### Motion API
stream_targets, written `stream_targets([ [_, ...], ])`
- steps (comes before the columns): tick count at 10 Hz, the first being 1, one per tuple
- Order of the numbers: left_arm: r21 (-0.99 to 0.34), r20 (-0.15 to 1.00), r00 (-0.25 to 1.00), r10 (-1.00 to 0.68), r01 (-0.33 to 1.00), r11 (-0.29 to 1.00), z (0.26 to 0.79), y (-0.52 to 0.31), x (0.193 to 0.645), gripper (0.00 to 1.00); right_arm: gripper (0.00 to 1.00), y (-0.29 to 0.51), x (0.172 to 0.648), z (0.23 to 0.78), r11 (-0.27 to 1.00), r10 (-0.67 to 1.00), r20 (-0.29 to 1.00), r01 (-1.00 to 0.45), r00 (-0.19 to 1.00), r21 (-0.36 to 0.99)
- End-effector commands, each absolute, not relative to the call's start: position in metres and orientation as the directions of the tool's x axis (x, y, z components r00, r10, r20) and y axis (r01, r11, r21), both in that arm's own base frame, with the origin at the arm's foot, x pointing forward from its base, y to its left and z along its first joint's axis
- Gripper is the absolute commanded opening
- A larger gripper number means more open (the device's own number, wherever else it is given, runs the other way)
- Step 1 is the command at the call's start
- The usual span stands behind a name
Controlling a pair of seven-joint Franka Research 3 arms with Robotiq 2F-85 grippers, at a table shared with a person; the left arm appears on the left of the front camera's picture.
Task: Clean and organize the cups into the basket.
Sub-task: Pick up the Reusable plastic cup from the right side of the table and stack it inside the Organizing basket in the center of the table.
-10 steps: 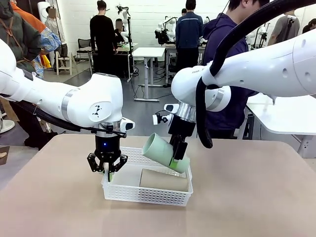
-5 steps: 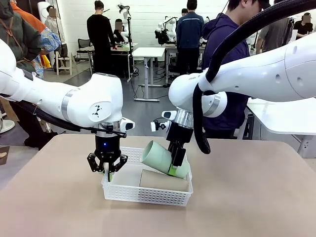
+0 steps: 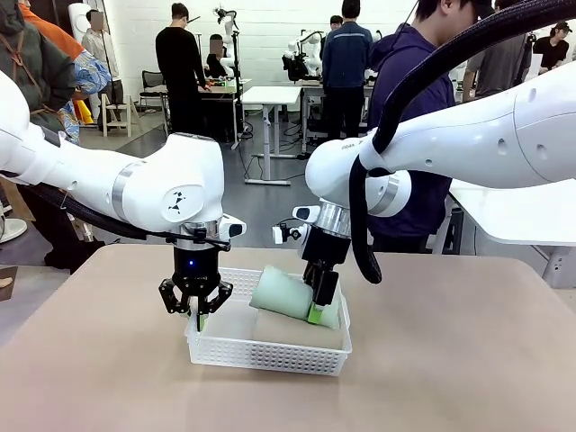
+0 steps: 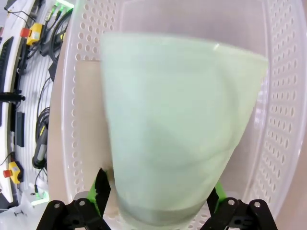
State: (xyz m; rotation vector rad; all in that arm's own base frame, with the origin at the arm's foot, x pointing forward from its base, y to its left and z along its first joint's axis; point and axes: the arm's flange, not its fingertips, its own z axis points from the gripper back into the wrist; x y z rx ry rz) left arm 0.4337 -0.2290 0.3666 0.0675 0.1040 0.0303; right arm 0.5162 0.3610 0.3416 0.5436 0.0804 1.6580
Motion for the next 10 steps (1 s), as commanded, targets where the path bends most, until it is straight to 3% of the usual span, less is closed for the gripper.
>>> stream_targets([
  [1, 0.074, -0.095, 0.995, 0.031, -0.024, 0.997, 0.369, -0.229, 0.434, 0.00, 1.00, 0.360, 0.518, 0.343, -0.206, 0.949, 0.299, -0.912, -0.097, 0.355],
  [10, 0.074, -0.095, 0.995, 0.031, -0.024, 0.997, 0.369, -0.229, 0.434, 0.00, 1.00, 0.338, 0.509, 0.390, -0.198, 0.936, 0.332, -0.958, -0.121, 0.209],
])
